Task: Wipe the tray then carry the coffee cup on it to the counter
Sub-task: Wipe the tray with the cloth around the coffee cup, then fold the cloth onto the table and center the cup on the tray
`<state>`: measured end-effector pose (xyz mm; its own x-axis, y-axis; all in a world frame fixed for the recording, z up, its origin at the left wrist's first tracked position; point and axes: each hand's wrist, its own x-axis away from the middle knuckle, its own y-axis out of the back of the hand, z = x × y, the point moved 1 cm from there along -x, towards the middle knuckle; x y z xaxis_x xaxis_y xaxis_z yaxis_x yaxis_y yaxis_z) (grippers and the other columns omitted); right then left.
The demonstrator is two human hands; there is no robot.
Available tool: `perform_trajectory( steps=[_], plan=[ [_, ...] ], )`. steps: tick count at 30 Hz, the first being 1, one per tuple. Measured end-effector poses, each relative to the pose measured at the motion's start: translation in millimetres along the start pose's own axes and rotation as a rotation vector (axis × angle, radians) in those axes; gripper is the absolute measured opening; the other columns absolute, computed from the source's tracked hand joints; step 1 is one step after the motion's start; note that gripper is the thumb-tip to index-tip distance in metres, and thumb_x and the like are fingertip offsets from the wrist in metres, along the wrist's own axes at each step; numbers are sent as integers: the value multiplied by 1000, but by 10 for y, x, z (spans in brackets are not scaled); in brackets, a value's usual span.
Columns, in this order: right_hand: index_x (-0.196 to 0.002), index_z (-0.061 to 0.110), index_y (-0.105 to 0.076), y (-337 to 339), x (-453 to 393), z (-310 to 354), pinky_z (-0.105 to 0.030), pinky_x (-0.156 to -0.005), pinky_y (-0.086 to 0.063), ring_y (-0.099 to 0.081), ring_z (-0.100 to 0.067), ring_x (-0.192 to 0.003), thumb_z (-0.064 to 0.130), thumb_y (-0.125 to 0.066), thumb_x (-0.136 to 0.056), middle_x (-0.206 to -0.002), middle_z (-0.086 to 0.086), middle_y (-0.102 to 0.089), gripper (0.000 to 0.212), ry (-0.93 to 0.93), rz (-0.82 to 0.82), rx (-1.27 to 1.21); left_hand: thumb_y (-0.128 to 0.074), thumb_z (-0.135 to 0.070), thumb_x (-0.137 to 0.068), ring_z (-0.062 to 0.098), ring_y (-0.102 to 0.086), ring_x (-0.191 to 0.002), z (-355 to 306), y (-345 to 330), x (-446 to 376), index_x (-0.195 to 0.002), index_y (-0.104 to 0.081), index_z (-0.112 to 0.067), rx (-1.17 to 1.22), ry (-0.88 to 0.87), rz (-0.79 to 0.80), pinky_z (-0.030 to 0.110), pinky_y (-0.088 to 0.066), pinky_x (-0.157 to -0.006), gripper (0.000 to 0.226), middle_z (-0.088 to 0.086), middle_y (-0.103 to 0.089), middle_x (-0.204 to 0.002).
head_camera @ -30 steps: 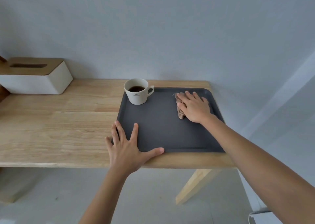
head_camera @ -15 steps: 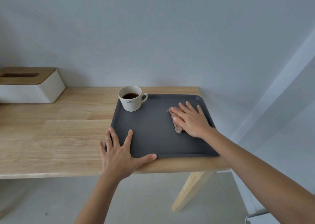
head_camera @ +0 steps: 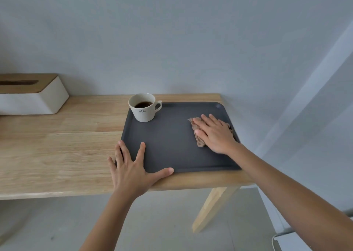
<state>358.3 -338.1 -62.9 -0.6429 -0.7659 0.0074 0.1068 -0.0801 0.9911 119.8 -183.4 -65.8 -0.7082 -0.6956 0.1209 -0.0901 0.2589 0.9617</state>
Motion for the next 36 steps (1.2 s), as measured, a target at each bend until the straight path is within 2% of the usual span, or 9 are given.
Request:
perform_trajectory(
  steps=[6,11,15,18,21,23,25,30,36],
  plan=[
    [-150,37,-12,15,614,231,-43,-119,-9,-1,-21,-150,65,-4,-88,-162,3,-8,69,39,73,-32,-21,-103,-40,33,19,-146,-23,29,20,-151,-2,-38,1,2,-3,54,5,-118,129,20,21,-157],
    [-150,28,-23,354,707,-19,-36,-118,-18,-12,-16,-149,39,-28,-101,-155,-4,-34,50,-15,39,-460,-19,-105,-38,33,23,-145,-18,54,14,-151,-1,-38,-4,-12,40,57,9,-116,132,20,22,-157],
    [-146,15,-35,403,693,-328,-53,-118,-2,4,-29,-149,47,-28,-100,-161,-11,-12,56,-178,128,-44,-29,-103,-40,32,35,-140,-34,123,-4,-150,7,-36,21,-6,143,60,18,-111,134,22,29,-154],
    [-122,18,-59,307,759,-315,-58,-115,5,6,-29,-149,48,-34,-98,-160,-11,-16,45,-179,134,-119,-41,-91,-59,33,36,-139,-206,174,-24,-150,10,-34,31,-117,104,64,18,-108,119,20,28,-155],
    [-85,20,-52,383,821,-239,-56,-114,-18,-32,-31,-137,40,-51,-94,-129,-5,-55,22,-171,62,-262,-41,-70,-83,26,21,-146,-614,221,-31,-152,-1,-31,160,-316,63,62,13,-111,89,7,14,-161],
    [-92,19,-47,491,866,-179,-34,-86,-44,-52,-24,-102,34,-57,-92,-94,2,-56,18,-125,63,-359,-42,-54,-93,22,9,-149,-885,257,-82,-152,-7,-29,258,-423,75,60,7,-114,74,2,3,-163],
    [-98,19,-46,675,882,-114,-24,-65,-39,-51,-19,-86,26,-59,-91,-93,-1,-55,17,-79,10,-462,-49,-42,-94,20,4,-150,-1083,344,-174,-152,-8,-29,384,-521,152,58,-1,-118,72,-1,-3,-163],
    [-91,22,-53,1221,898,56,-24,-63,-40,-48,-12,-73,15,-62,-88,-80,5,-51,12,46,-56,-724,-73,-28,-81,17,-28,-143,-1292,617,-311,-140,-43,-29,575,-647,494,34,-22,-115,66,-1,-37,-153],
    [-111,17,-60,1538,775,160,-38,-84,-55,-64,-19,-95,10,-69,-84,-105,-10,-64,29,114,34,-967,-85,-30,-66,23,-70,-95,-1057,1011,-382,-101,-63,-4,687,-626,412,51,-52,-93,50,12,-73,-99]
  ],
)
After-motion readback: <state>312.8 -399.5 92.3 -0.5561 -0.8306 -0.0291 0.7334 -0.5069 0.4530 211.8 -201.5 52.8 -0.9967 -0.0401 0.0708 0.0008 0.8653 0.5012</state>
